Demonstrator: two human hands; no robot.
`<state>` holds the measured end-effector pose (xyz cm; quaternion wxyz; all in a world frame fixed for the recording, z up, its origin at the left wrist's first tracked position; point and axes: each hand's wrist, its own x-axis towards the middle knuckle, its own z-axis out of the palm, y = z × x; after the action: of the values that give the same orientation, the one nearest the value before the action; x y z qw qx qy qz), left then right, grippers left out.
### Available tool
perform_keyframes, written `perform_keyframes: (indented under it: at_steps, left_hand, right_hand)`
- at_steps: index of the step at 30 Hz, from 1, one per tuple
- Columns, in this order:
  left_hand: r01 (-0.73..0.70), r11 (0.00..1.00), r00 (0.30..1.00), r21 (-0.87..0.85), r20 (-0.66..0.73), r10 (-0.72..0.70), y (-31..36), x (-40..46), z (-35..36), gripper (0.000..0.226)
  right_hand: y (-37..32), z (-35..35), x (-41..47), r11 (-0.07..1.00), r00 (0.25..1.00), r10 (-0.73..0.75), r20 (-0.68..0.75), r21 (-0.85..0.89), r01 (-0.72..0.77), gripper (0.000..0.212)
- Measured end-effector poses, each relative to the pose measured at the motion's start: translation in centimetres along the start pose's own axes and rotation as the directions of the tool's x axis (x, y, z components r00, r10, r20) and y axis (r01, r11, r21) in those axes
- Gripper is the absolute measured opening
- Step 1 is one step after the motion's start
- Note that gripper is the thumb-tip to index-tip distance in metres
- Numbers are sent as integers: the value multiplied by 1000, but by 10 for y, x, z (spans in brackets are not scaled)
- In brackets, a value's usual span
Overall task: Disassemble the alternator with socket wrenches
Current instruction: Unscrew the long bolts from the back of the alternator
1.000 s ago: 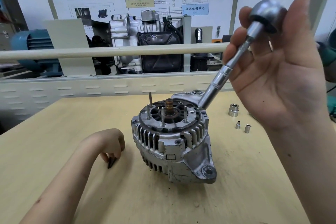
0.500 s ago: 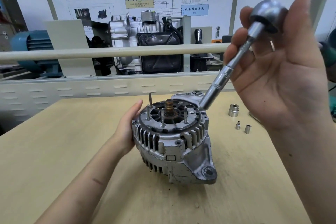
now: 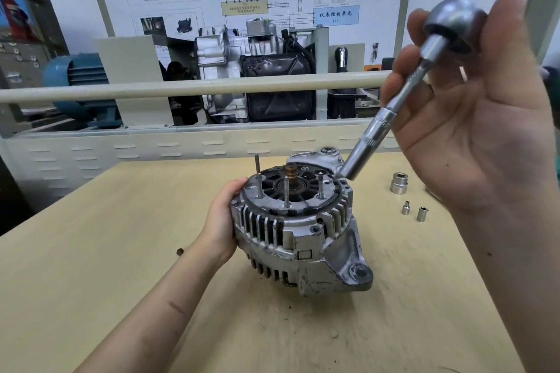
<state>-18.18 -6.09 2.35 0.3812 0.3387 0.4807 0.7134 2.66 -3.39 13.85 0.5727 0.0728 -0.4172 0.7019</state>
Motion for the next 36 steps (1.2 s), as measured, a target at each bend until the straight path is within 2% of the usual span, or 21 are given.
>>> perform_keyframes:
  at_steps: [3,6,9,11,13,16,19,25,30,33,36]
  left_hand:
    - [-6,1000,997,31,-81,9,-1,-8,4,39]
    - [-51,998,985,27,-162,55,-6,-17,12,52]
    - [-160,981,939,113,-288,187,-14,-26,21,49]
    - [-230,946,899,228,-324,296,-20,-32,25,38]
    - [-251,928,881,275,-332,337,-24,-39,28,35]
    - [-242,923,903,300,-279,327,-30,-54,32,43]
    - [-279,863,895,421,-213,393,-38,-69,37,52]
    - [-308,817,867,488,-209,452,-50,-88,50,81]
    - [-414,732,818,541,-131,559,-58,-94,50,78]
    - [-474,704,799,529,-78,596,-55,-89,43,73]
    - [-546,585,765,600,72,640,-40,-76,29,82]
  right_hand:
    - [-1,1,-1,1000,1000,-5,15,-6,5,33]
    - [-1,1,-1,1000,1000,-10,22,-10,10,32]
    - [0,0,0,1000,1000,-13,22,-18,14,32]
    - [1,0,0,999,1000,-18,22,-32,19,31]
    - [2,0,1,998,1000,-25,16,-53,26,31]
    - [5,-1,2,997,1000,-24,15,-70,25,31]
    - [7,0,3,996,1000,-20,20,-86,21,29]
    - [11,-1,4,995,1000,-14,19,-100,16,28]
    - [13,-1,4,992,1000,-2,28,-127,6,28]
    - [15,-2,5,989,1000,-5,30,-149,10,39]
    - [15,-3,6,986,1000,-1,29,-168,6,37]
